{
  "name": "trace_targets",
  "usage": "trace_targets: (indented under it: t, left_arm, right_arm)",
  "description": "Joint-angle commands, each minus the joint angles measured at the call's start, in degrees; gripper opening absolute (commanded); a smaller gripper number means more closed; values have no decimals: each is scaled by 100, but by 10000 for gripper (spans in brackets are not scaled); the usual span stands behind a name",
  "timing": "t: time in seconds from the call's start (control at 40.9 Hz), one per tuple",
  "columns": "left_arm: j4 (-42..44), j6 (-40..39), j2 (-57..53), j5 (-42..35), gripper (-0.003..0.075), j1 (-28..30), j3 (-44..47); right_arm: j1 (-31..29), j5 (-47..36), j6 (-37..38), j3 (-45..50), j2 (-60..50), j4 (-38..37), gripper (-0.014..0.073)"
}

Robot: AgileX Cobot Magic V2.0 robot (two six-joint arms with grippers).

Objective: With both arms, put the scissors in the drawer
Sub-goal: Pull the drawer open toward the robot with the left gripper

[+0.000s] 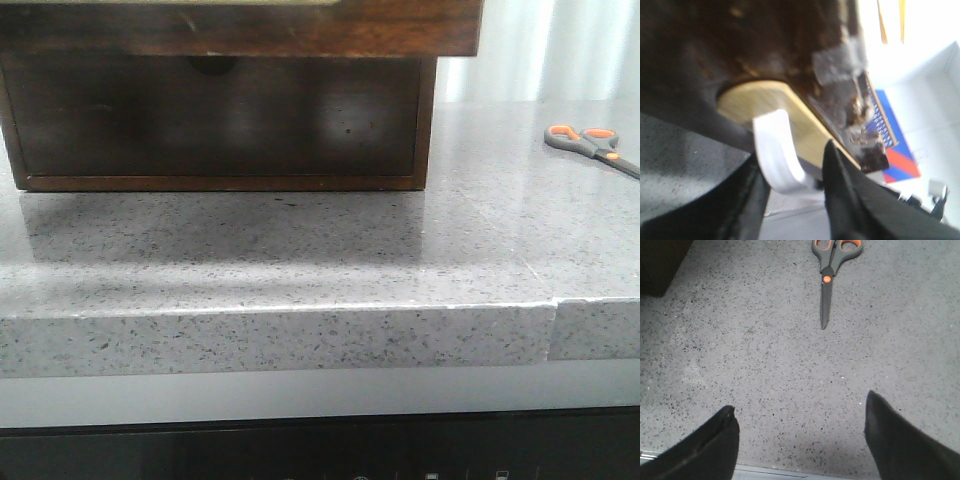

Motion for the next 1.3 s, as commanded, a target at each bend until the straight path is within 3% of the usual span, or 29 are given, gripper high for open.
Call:
trace_targets:
  t: [0.0, 0.098, 0.269, 0.733, 0.807, 1.051, 1.271]
  left_arm:
    - [-341, 127, -73, 436, 455, 0, -169]
    - [-217, 127, -73, 422, 525, 0, -169]
    - [374, 57, -87, 326, 526, 0, -169]
    - [2731, -1209, -450, -119, 526, 23, -220]
    - [3431, -1709, -667, -174, 526, 23, -346]
    - [6937, -3786, -1406, 120, 526, 23, -1541]
    - [9043, -4117, -1896, 819, 526, 23, -2584]
  right_arm:
    - [-37, -369, -8, -183, 0, -47, 550]
    - [-37, -369, -8, -183, 0, -47, 550]
    - [-37, -369, -8, -183, 0, -47, 550]
    - [-37, -369, -8, -183, 0, -47, 550]
    - [-37, -369, -8, -183, 0, -47, 550]
    - [-37, -369, -8, -183, 0, -47, 550]
    - [-37, -369, -8, -183, 0, -47, 550]
